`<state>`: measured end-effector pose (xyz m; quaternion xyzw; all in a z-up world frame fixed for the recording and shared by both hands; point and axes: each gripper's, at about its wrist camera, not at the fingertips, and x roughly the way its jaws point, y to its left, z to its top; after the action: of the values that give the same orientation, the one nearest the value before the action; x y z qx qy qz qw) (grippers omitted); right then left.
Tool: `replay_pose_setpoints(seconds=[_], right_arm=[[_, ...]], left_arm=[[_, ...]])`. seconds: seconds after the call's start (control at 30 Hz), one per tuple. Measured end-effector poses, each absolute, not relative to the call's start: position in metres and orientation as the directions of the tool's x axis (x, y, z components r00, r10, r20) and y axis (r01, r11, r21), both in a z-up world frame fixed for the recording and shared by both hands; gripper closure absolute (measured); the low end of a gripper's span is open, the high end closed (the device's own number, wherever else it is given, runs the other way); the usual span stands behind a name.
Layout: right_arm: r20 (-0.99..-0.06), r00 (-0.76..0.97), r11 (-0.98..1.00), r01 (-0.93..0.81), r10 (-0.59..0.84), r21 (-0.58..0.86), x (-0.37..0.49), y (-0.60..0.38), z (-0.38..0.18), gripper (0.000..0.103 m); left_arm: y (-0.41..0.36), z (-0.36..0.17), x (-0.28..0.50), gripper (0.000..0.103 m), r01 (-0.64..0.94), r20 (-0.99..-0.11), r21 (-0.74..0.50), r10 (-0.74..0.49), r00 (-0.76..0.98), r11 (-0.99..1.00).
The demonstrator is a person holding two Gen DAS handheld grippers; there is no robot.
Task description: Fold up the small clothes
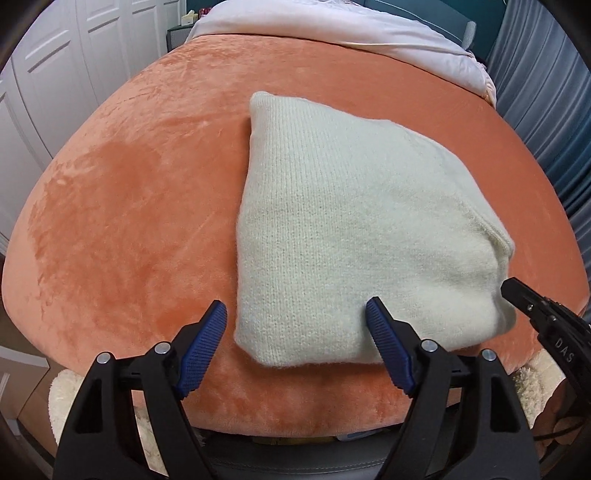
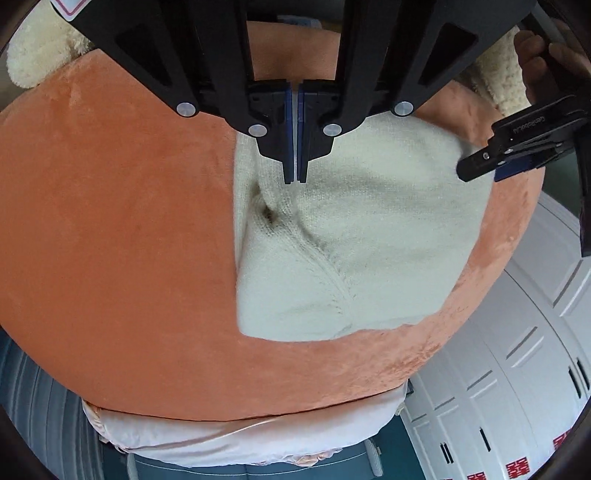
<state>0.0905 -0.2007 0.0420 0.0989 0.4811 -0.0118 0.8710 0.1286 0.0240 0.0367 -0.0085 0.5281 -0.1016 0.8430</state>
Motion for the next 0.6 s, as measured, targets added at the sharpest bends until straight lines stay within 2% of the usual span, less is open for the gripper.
replay_pose_setpoints(seconds=[0.13, 0.3, 0.43, 0.53, 0.57, 0.6], right_arm=[[-0.879, 0.472, 0.982, 0.128, 0.064, 0.14, 0.107, -0.206, 0.011, 0.103], [-0.893, 0.447, 0.985, 0.133, 0.042, 0.113, 0.113, -0.202, 0.018, 0.103], [-0.848, 0.523, 0.974, 0.136, 0.084, 0.18, 0.093, -0.207, 0.045, 0.101], [-0.824, 0.559, 0.966, 0.152, 0.089, 0.207, 0.091, -0.214, 0.058, 0.079], [-0.825, 0.557, 0.963, 0.158, 0.095, 0.217, 0.095, -0.217, 0.058, 0.075], [-0.829, 0.55, 0.96, 0.167, 0.1, 0.226, 0.1, -0.219, 0.055, 0.065]], left_arm=[[0.022, 0.032, 0.129, 0.028, 0.159, -0.894, -0.117, -0.174, 0.414, 0.98], [0.021, 0.036, 0.127, 0.028, 0.154, -0.891, -0.102, -0.159, 0.426, 0.983], [0.023, 0.041, 0.123, 0.028, 0.157, -0.888, -0.1, -0.159, 0.431, 0.983], [0.024, 0.04, 0.123, 0.028, 0.155, -0.89, -0.094, -0.153, 0.429, 0.983], [0.024, 0.039, 0.123, 0.027, 0.15, -0.892, -0.095, -0.151, 0.426, 0.984], [0.025, 0.038, 0.124, 0.027, 0.144, -0.894, -0.098, -0.151, 0.423, 0.985]])
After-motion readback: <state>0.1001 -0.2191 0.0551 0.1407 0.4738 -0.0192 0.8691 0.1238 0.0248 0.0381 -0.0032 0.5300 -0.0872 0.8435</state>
